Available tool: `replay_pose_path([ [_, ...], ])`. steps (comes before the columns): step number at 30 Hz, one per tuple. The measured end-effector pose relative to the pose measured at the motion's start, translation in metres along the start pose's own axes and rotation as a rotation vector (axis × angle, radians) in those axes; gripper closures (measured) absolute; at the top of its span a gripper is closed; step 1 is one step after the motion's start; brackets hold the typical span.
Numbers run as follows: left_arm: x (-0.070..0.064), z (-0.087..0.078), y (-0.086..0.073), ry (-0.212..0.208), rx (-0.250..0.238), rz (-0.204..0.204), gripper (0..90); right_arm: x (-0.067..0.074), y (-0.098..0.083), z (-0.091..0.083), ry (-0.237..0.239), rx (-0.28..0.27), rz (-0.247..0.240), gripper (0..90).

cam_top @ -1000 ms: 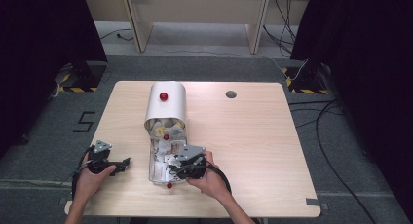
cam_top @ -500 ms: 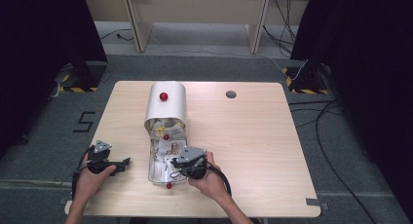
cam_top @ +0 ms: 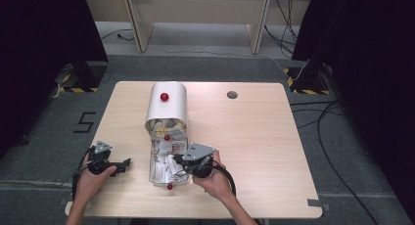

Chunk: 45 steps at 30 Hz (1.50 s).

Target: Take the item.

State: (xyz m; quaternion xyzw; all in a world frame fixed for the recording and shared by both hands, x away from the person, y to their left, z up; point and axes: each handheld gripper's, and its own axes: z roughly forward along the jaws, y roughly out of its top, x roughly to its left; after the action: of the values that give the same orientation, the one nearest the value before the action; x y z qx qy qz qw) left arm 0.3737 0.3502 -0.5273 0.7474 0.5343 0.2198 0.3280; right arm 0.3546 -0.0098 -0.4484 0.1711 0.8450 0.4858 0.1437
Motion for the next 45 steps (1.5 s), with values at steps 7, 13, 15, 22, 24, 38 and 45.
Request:
replay_pose_path([
  [7, 0.0, 0.0, 0.0, 0.0, 0.0, 0.0, 0.0, -0.005, 0.003, -0.01, -0.015, -0.034, 0.011, 87.4],
  [13, 0.0, 0.0, 0.0, 0.0, 0.0, 0.0, 0.0, -0.009, 0.006, -0.019, -0.032, -0.054, 0.015, 87.4],
  [15, 0.0, 0.0, 0.0, 0.0, 0.0, 0.0, 0.0, -0.011, 0.006, -0.021, -0.037, -0.058, 0.015, 87.5],
  [22, 0.0, 0.0, 0.0, 0.0, 0.0, 0.0, 0.0, -0.014, 0.006, -0.026, -0.051, -0.067, 0.022, 87.5],
  [24, 0.0, 0.0, 0.0, 0.0, 0.0, 0.0, 0.0, -0.015, 0.006, -0.027, -0.057, -0.07, 0.02, 87.5],
  [38, 0.0, 0.0, 0.0, 0.0, 0.0, 0.0, 0.0, -0.028, 0.003, -0.041, -0.102, -0.085, 0.047, 87.7],
  [45, 0.0, 0.0, 0.0, 0.0, 0.0, 0.0, 0.0, -0.039, 0.002, -0.055, -0.139, -0.106, 0.058, 87.8],
])
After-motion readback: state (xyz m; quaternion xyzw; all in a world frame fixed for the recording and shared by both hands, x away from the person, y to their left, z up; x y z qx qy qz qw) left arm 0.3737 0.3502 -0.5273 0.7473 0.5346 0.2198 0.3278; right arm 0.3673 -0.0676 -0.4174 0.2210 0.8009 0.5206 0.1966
